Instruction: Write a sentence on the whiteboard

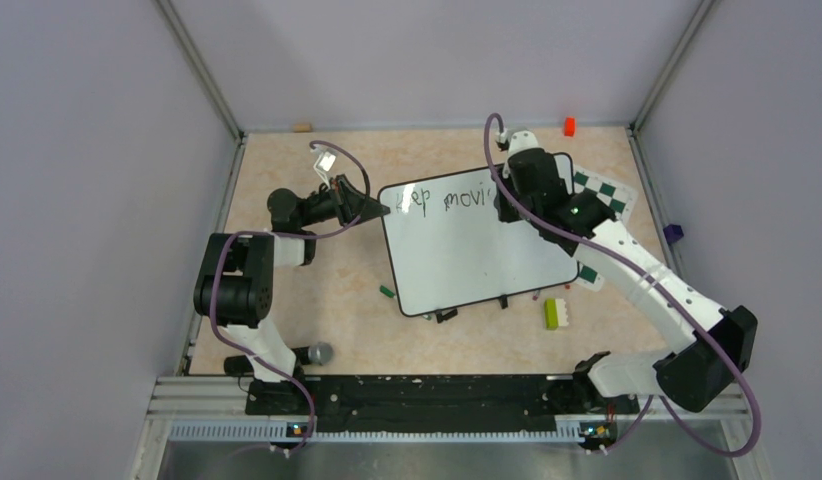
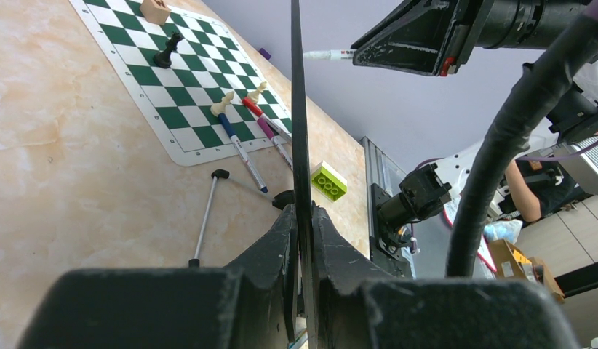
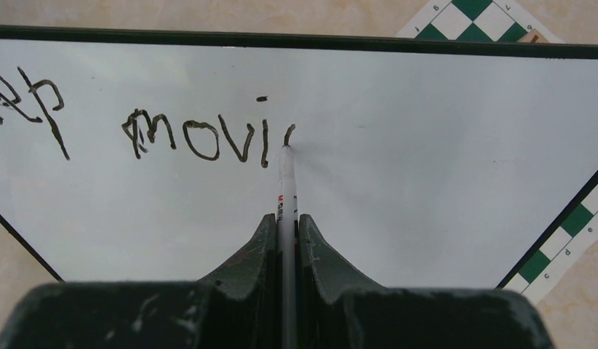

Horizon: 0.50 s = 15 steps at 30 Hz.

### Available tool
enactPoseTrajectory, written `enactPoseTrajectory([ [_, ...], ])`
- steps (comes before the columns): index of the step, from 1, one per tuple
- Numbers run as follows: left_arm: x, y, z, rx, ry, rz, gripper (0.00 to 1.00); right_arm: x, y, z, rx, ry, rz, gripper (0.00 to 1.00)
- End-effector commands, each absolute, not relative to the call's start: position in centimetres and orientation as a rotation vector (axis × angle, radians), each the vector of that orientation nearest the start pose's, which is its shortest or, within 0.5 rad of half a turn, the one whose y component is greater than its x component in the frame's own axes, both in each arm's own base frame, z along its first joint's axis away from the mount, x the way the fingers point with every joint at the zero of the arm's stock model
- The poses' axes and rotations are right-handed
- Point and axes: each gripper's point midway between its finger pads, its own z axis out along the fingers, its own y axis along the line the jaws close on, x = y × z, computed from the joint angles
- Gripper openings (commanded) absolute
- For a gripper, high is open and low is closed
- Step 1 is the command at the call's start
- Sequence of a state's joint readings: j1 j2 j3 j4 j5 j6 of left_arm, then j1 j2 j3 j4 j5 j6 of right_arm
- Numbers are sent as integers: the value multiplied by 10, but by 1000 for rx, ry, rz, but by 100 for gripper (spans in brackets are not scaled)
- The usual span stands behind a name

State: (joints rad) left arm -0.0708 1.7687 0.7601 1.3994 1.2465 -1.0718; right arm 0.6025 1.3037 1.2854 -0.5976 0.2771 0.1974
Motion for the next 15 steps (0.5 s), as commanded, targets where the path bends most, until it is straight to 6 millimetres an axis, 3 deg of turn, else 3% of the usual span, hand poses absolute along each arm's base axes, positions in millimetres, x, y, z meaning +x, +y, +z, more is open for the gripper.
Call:
enactPoseTrajectory([
  [1,321,-201,225,682,1519,-1566,10,322,174,244,-262,2166,185,0],
  [8,321,-201,226,683,1518,-1564,10,322,174,240,-261,2175,185,0],
  [15,321,-201,225,681,1520,-1566,10,335,176,252,-243,2148,165,0],
])
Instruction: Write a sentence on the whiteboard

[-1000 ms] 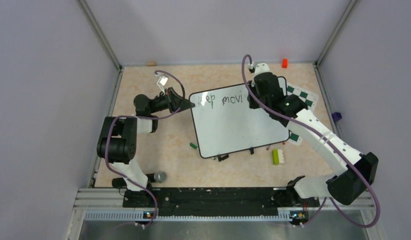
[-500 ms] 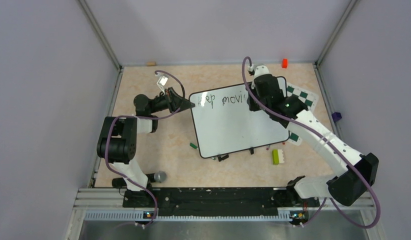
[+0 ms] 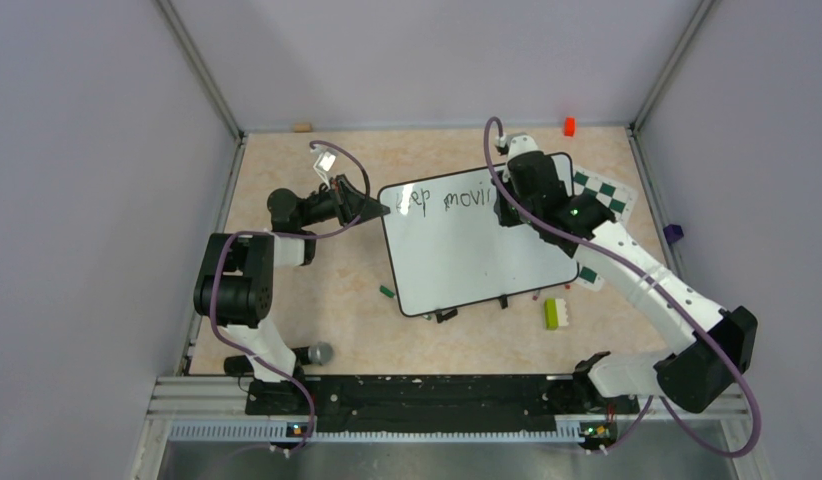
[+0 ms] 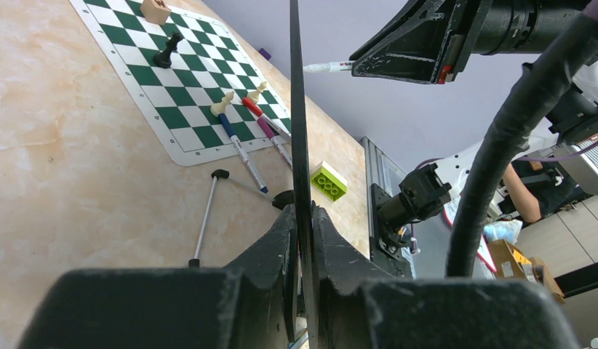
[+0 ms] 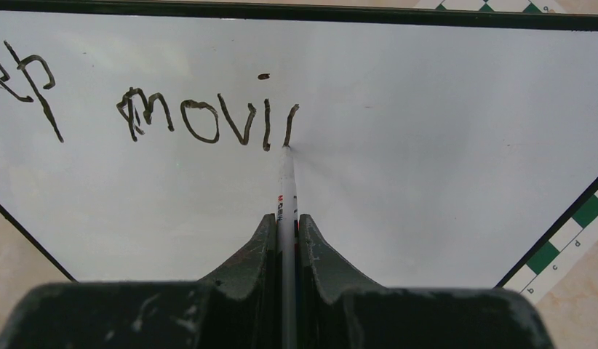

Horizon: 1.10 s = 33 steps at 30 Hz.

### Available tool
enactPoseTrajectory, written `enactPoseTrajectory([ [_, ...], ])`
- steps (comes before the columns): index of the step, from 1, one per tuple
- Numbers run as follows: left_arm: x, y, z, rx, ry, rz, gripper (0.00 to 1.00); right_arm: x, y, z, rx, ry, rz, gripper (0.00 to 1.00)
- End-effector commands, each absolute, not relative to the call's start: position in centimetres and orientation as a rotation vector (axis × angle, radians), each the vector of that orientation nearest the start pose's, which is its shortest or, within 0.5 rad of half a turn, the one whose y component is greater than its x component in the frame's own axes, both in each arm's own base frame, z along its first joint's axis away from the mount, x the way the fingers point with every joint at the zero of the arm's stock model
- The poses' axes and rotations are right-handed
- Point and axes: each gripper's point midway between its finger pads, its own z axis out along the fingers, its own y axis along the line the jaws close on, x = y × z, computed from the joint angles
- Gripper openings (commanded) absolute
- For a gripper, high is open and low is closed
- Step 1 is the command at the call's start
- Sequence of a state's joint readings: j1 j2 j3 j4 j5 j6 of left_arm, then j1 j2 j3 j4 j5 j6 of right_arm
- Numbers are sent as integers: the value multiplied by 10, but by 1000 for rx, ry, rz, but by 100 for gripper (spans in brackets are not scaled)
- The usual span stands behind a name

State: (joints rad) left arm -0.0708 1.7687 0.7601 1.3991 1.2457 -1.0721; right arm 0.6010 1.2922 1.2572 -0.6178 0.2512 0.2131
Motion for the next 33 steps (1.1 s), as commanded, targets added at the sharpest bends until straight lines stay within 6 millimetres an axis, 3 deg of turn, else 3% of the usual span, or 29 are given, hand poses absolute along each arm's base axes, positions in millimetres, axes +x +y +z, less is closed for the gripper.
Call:
enactPoseTrajectory([
  [1,321,-201,225,682,1519,-1565,10,337,176,253,-241,2145,165,0],
  [22,321,-201,225,681,1521,-1566,10,358,165,270,-199,2096,96,0],
  [33,321,-201,225,683,1520,-1566,10,348,159,262,-208,2125,95,0],
])
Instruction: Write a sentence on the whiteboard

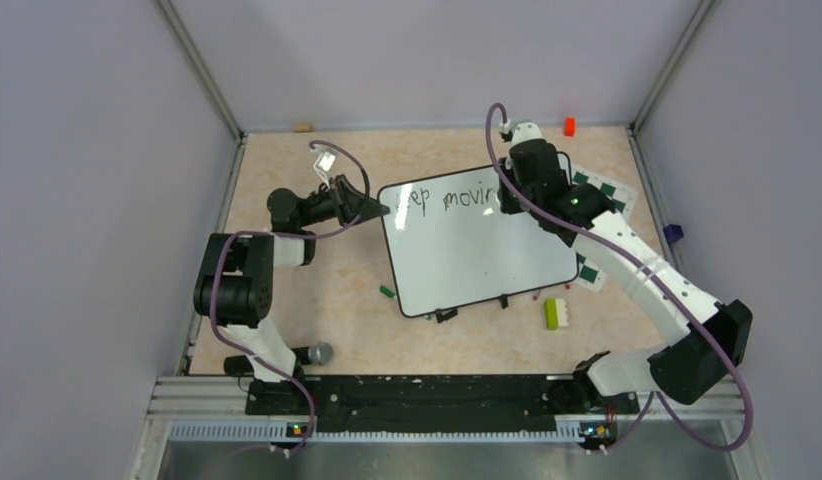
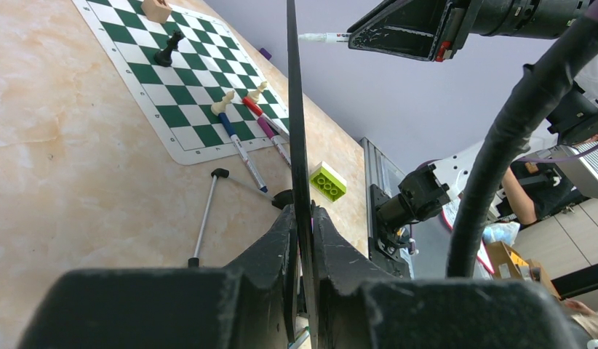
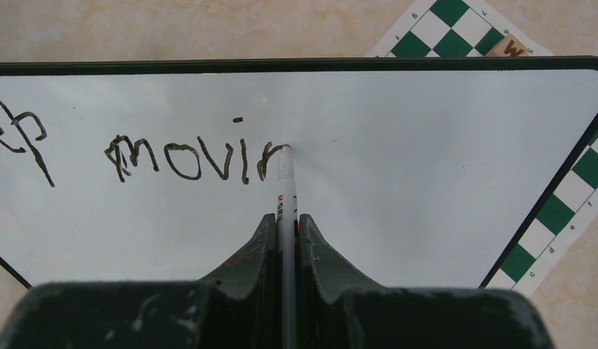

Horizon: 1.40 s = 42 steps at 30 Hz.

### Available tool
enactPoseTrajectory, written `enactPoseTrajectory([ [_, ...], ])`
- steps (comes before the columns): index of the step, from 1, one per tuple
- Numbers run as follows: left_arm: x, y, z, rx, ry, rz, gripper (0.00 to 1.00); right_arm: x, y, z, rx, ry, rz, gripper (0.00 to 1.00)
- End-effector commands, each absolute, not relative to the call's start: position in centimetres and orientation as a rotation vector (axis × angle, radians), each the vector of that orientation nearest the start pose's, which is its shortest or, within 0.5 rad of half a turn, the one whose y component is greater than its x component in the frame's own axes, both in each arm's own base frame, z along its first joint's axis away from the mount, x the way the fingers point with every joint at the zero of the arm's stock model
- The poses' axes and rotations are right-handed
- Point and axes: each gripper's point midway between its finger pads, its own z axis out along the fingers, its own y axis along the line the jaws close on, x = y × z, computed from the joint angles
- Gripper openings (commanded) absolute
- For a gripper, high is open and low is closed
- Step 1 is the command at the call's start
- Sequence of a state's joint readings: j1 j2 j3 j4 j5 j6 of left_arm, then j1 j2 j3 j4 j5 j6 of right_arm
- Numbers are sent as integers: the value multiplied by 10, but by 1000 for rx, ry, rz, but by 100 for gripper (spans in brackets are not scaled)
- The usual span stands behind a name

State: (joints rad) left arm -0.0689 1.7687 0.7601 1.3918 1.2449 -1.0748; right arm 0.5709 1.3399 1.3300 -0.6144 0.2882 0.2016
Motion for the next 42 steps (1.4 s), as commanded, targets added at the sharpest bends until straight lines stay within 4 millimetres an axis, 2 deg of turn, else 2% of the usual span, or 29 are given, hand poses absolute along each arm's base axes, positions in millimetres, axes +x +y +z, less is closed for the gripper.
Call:
enactPoseTrajectory([
  [1,321,-201,226,683,1519,-1565,10,347,158,261,-211,2132,95,0],
  [9,321,-201,226,682,1519,-1565,10,334,159,246,-235,2177,118,0],
  [17,321,-201,225,684,1520,-1566,10,329,157,244,-233,2180,126,0],
  [21,321,-201,225,684,1519,-1565,10,331,159,256,-221,2155,142,0],
  [24,321,-201,226,685,1518,-1565,10,331,159,272,-210,2119,162,0],
  [29,321,-201,227,685,1515,-1562,10,331,153,290,-182,2080,155,0],
  [34,320,-201,227,684,1516,-1563,10,336,143,290,-149,2078,131,0],
  [42,320,-201,229,686,1513,-1562,10,345,141,290,-122,2072,124,0],
])
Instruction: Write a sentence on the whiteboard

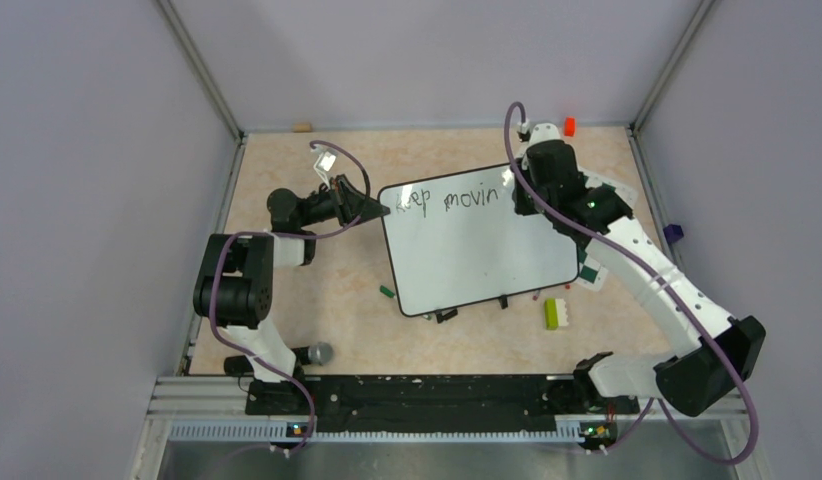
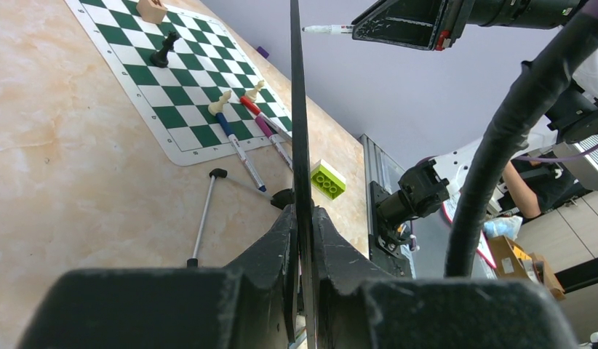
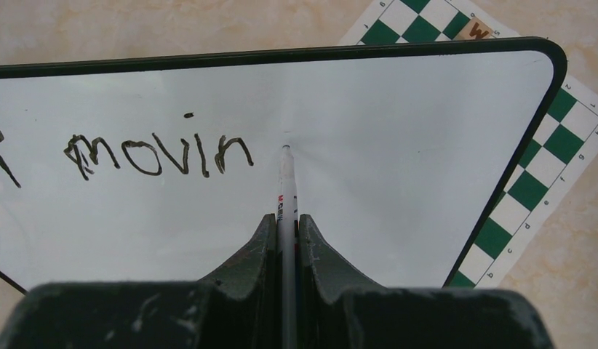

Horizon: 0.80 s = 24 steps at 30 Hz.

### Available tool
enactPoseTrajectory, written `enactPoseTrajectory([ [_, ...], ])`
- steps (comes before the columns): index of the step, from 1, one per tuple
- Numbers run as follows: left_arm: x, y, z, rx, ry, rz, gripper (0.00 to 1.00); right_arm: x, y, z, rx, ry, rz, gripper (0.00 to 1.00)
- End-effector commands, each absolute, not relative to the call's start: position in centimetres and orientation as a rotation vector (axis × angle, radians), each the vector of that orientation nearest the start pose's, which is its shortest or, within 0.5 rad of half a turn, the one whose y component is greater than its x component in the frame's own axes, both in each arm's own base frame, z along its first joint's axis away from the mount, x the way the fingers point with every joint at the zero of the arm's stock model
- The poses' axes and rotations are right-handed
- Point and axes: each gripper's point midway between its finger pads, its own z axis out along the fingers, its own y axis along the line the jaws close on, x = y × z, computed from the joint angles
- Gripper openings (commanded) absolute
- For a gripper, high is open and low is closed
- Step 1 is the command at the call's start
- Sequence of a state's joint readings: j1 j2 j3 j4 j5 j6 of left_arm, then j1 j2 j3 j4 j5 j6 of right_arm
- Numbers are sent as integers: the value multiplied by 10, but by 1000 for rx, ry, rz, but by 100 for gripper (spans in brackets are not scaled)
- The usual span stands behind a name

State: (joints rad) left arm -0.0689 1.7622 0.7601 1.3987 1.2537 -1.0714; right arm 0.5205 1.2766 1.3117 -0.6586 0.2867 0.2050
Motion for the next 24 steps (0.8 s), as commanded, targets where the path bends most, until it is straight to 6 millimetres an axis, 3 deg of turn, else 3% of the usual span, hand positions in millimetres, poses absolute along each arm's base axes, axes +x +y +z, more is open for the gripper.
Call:
enactPoseTrajectory([
  [1,320,-201,228,684,1515,-1563,10,346,141,291,-118,2069,127,0],
  [18,320,-201,227,685,1518,-1564,10,359,145,289,-119,2059,120,0],
  [24,320,-201,226,684,1519,-1566,10,356,157,285,-172,2076,183,0],
])
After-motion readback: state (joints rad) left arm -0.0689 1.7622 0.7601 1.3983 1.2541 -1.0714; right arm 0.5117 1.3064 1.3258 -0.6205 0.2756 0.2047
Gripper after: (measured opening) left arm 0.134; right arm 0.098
